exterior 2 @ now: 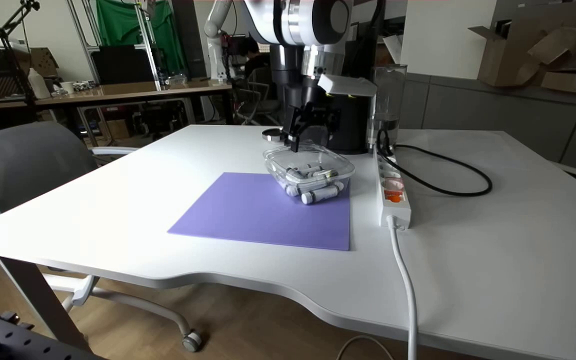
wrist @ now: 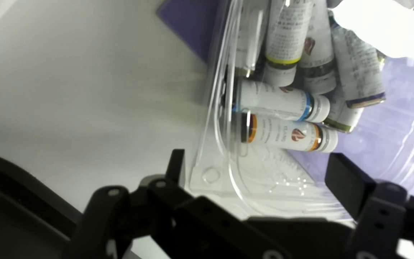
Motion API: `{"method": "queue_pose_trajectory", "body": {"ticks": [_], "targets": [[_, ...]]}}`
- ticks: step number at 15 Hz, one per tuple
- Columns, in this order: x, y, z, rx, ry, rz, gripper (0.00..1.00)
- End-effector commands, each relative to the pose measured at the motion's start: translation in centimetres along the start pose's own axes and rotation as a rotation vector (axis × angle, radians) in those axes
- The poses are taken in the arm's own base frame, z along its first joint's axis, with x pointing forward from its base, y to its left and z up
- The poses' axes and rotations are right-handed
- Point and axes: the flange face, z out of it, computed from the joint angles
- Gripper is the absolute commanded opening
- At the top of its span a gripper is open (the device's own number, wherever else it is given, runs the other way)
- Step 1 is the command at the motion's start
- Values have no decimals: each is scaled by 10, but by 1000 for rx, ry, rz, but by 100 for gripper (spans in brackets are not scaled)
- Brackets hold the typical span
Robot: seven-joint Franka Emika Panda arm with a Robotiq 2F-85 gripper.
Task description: Open the container
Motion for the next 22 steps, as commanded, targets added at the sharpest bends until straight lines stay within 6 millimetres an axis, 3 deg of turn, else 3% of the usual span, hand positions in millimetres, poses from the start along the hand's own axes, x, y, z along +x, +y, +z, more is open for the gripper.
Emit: {"method": "queue_pose_trajectory", "body": {"ticks": [1, 6, 12, 16, 22], "targets": [[10, 3, -15, -74, -17, -29, 100], [25, 5, -21, -95, -46, -108, 100], [39, -8, -19, -26, -51, -130, 100], [40, -16, -22, 43, -59, -133, 100], [36, -27, -42, 114, -83, -114, 100]]}}
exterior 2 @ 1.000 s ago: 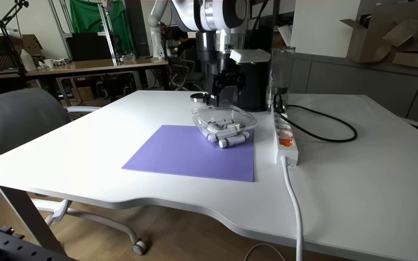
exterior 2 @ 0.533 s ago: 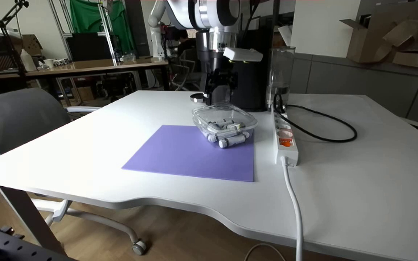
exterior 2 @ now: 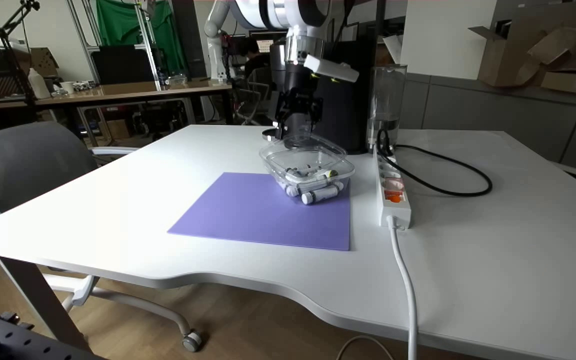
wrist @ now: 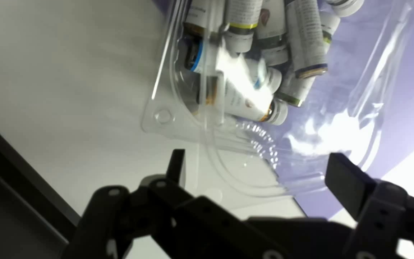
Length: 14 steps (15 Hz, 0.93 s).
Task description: Open the container
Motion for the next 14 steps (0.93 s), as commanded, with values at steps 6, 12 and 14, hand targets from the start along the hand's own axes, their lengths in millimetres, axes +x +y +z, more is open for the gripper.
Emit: {"method": "queue_pose_trajectory", "body": {"ticks": [6, 12, 14], "targets": [[-7, -30, -37, 156, -61, 33, 100], [3, -58, -48, 121, -145, 137, 100], [7, -68, -44, 95, -186, 199, 100]]}}
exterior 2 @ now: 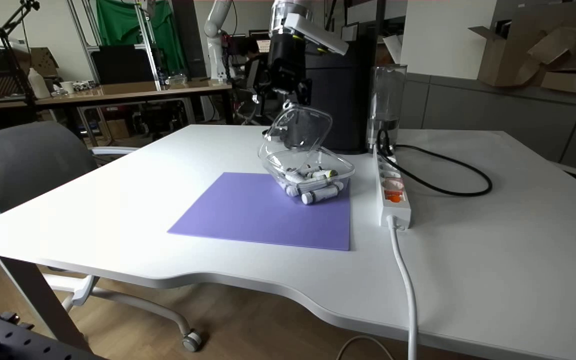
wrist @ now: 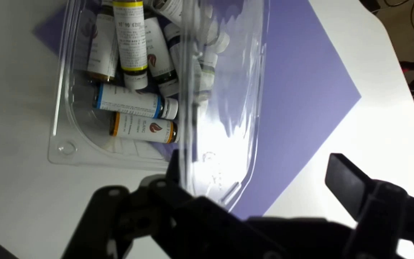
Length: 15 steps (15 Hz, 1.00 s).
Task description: Open the container
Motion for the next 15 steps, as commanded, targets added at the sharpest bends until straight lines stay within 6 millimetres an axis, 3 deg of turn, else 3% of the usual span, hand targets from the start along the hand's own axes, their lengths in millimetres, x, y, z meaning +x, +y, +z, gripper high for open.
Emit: {"method": "queue_pose_trajectory", "body": {"ticks": [1, 8, 15], "targets": [[0, -26, 2, -38, -72, 134, 100], [2, -66, 13, -90, -155, 267, 100], [3, -101, 30, -142, -223, 259, 100]]}}
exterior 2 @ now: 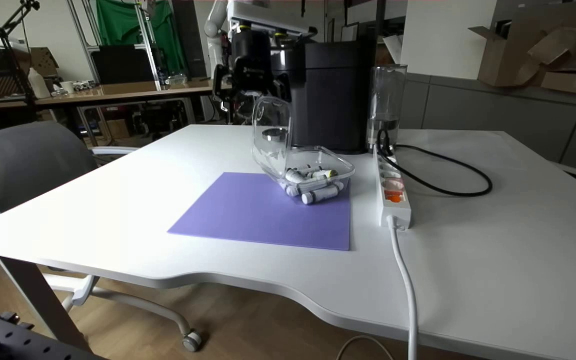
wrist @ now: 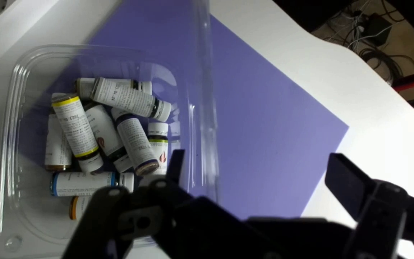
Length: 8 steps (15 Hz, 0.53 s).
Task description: Open the container
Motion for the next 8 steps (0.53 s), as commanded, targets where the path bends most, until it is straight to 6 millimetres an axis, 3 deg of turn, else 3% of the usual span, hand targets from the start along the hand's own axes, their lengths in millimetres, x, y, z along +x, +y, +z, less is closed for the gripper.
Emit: {"method": "queue_pose_trajectory", "body": {"ticks": [1, 8], "targets": [[-9, -24, 8, -51, -6, 30, 100], [-7, -54, 29, -277, 291, 13, 100]]}}
